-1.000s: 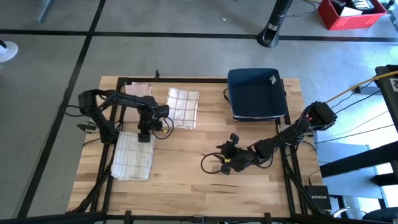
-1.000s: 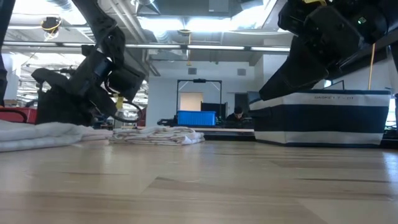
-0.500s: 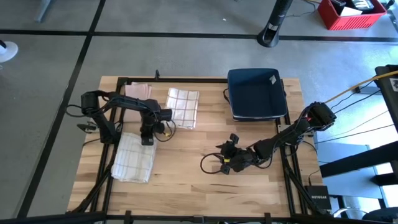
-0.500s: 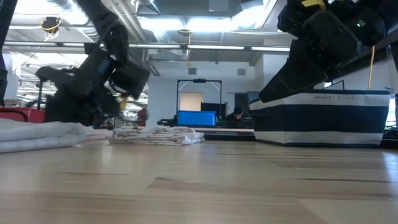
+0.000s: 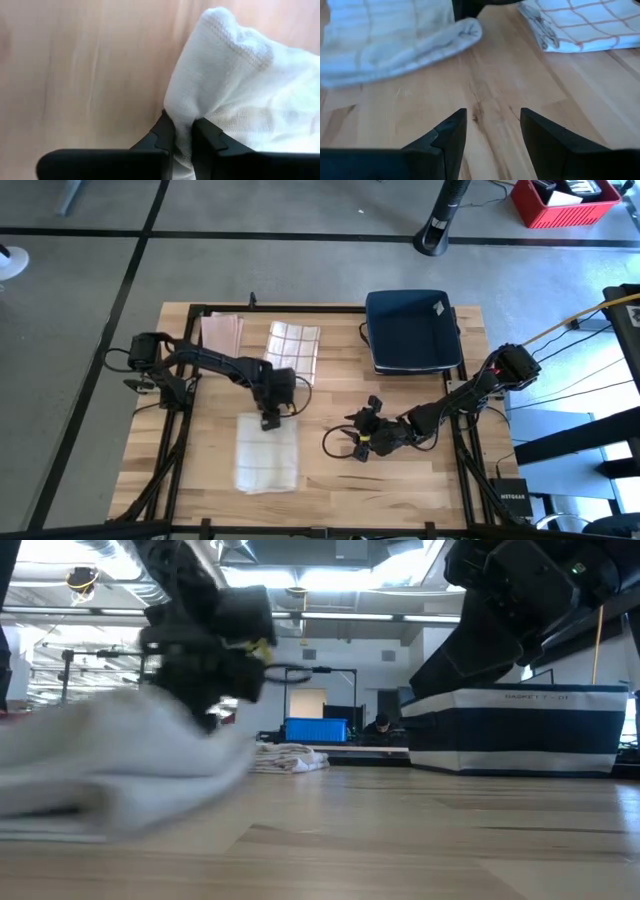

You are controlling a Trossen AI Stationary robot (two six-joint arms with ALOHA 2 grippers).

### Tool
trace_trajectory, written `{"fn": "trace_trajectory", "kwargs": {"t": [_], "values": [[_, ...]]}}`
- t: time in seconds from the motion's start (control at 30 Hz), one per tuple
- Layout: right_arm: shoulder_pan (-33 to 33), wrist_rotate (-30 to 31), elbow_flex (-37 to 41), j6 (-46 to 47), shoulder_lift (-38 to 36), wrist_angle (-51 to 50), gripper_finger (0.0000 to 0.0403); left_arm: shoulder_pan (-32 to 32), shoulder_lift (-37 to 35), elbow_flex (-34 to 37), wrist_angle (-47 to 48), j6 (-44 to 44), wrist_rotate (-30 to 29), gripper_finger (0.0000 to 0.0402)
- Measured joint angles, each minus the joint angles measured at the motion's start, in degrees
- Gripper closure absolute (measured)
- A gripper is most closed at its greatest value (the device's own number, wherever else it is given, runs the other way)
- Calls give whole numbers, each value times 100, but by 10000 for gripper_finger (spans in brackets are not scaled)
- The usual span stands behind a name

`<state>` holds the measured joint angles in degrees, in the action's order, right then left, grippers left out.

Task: Fold towel
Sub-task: Stack the white patterned towel on top of the white squared towel

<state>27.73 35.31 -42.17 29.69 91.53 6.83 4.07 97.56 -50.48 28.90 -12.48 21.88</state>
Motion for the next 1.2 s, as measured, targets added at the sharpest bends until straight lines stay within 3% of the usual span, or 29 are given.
{"fn": "trace_trajectory", "kwargs": {"t": [0.2, 0.43, 0.53, 0.67, 0.87, 1.03, 1.2], "values": [[0, -7, 0, 0, 0, 11, 217, -311, 7, 0, -1750, -399, -57, 360], [-181, 31, -16, 43, -2, 76, 217, -331, 7, 0, -2413, -666, -43, 267], [-425, -351, -81, 160, -2, 164, 216, -277, -38, -29, -2221, -590, 177, 229], [-870, -1125, -87, 155, 0, 449, 216, -251, -380, -85, -1241, -628, 319, 205], [-1462, -2321, -92, 140, 427, 1200, 216, -598, -1248, 143, 54, -614, -594, 207], [-1743, -3003, -116, 201, 1117, 2319, 184, -787, -2182, 827, -194, -1143, -900, 210], [-1969, -3072, -473, 187, 1624, 2350, 124, -784, -2876, 1790, -1318, -1637, -990, 209]]}}
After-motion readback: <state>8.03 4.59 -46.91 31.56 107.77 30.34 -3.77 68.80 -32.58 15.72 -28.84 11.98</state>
